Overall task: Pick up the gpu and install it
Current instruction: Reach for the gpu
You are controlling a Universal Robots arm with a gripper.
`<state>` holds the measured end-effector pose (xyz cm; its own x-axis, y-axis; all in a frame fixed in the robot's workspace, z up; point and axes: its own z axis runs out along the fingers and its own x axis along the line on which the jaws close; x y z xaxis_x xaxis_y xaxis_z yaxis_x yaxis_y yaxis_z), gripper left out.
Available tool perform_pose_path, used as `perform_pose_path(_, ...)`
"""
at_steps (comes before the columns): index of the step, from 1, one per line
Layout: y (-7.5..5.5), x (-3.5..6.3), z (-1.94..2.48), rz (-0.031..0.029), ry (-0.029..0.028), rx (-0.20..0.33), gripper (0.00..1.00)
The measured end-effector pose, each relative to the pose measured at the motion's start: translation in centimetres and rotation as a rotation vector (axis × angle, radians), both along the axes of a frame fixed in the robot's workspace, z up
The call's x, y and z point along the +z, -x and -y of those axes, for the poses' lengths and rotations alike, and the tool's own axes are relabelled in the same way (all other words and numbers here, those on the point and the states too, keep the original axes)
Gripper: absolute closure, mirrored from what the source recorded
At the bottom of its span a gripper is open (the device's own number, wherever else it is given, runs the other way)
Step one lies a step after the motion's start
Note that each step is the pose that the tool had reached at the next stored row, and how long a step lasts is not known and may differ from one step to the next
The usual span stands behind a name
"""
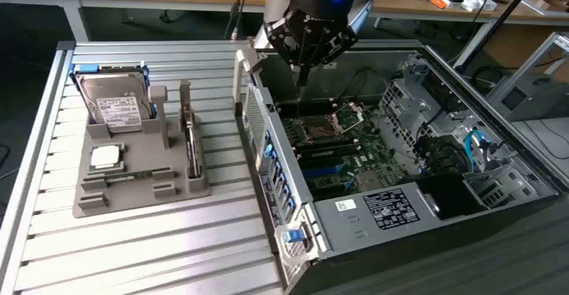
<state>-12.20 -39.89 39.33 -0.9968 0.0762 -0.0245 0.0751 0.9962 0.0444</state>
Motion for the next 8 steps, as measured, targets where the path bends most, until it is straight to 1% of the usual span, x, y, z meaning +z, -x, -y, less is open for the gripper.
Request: perform_pose_path(8, 0.16, 0.00, 0.00, 0.0000, 0.0000, 0.000, 0.89)
